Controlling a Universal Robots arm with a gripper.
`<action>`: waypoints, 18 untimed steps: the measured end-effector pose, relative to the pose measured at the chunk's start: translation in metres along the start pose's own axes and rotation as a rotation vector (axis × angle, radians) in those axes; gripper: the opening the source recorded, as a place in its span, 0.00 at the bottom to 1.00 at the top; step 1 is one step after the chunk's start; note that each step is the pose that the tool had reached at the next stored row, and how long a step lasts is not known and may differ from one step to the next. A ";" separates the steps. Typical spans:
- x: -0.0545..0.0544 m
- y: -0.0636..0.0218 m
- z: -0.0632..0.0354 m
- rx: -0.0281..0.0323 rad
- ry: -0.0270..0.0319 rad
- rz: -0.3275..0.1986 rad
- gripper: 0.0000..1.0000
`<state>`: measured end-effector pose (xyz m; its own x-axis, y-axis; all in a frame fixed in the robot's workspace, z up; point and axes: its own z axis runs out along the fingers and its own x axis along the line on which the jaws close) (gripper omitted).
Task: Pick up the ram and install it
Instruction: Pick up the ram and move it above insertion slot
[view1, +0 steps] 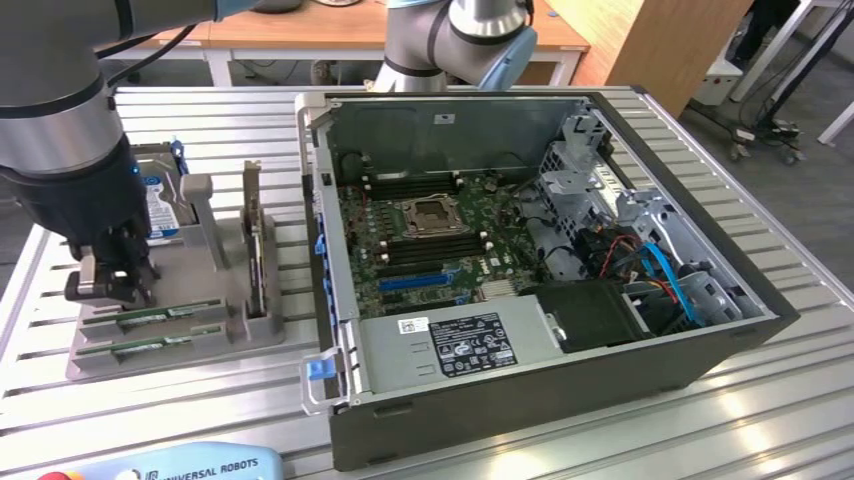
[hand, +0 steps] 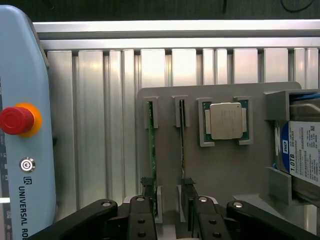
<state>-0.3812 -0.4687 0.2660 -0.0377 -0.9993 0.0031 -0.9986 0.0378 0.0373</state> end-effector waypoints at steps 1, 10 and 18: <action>0.000 -0.0012 -0.0001 -0.0001 0.0001 0.000 0.36; 0.000 -0.0113 -0.0005 -0.0013 0.0001 0.000 0.36; 0.002 -0.0117 -0.0005 -0.0013 0.0001 0.000 0.36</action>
<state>-0.3696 -0.4716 0.2660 -0.0373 -0.9993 0.0032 -0.9986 0.0374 0.0386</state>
